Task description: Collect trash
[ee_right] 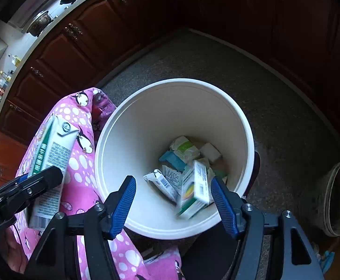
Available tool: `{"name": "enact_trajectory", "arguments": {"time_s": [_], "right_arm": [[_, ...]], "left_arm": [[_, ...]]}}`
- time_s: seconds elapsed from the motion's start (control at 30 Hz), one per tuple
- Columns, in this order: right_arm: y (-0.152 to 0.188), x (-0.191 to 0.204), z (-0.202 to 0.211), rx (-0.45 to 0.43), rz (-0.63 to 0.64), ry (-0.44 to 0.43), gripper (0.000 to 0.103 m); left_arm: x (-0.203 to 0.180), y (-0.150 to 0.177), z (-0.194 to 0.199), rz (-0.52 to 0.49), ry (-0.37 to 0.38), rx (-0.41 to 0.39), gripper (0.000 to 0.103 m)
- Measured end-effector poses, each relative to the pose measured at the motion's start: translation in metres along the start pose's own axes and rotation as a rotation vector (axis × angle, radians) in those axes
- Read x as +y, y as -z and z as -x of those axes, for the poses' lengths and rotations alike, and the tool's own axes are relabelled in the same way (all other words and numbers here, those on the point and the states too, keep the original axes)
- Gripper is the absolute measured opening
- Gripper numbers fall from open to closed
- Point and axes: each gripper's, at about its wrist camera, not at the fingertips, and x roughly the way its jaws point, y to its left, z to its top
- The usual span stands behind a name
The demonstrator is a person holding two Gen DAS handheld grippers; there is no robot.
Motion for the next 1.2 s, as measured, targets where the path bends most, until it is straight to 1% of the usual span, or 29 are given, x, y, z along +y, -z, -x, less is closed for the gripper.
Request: {"name": "enact_trajectory", "arguments": {"time_s": [0.03, 0.1, 0.13, 0.2, 0.4, 0.5, 0.6, 0.73, 0.83, 0.93, 1.03, 1.2], "right_arm": [[0.002, 0.0, 0.001, -0.001, -0.002, 0.0, 0.064], [0.008, 0.001, 0.004, -0.004, -0.003, 0.002, 0.064], [0.01, 0.002, 0.005, -0.006, -0.003, 0.002, 0.064], [0.014, 0.004, 0.008, -0.012, -0.003, 0.003, 0.064], [0.023, 0.014, 0.023, -0.051, 0.009, 0.006, 0.065], [0.028, 0.023, 0.037, -0.094, 0.021, 0.01, 0.065], [0.033, 0.032, 0.05, -0.134, 0.043, 0.014, 0.067], [0.041, 0.048, 0.073, -0.206, 0.077, 0.034, 0.069], [0.047, 0.058, 0.091, -0.262, 0.09, 0.05, 0.074], [0.055, 0.068, 0.107, -0.313, 0.105, 0.062, 0.075], [0.064, 0.078, 0.121, -0.357, 0.115, 0.071, 0.077], [0.076, 0.091, 0.14, -0.418, 0.125, 0.077, 0.083]], "left_arm": [[0.001, 0.001, 0.0, 0.001, -0.003, -0.003, 0.063], [0.002, 0.004, 0.004, 0.009, 0.006, -0.013, 0.069], [0.003, 0.006, 0.007, 0.016, 0.011, -0.018, 0.072], [0.006, 0.007, 0.01, 0.025, 0.015, -0.022, 0.073], [0.012, 0.021, 0.03, 0.026, -0.002, -0.056, 0.074], [0.01, 0.028, 0.049, 0.011, -0.024, -0.099, 0.074], [0.008, 0.034, 0.067, -0.012, -0.052, -0.158, 0.074], [0.005, 0.044, 0.091, -0.037, -0.083, -0.226, 0.074], [0.002, 0.051, 0.111, -0.046, -0.096, -0.284, 0.074], [0.001, 0.061, 0.13, -0.057, -0.112, -0.338, 0.074], [0.002, 0.068, 0.152, -0.072, -0.116, -0.38, 0.074], [0.003, 0.083, 0.173, -0.08, -0.125, -0.445, 0.074]]}}
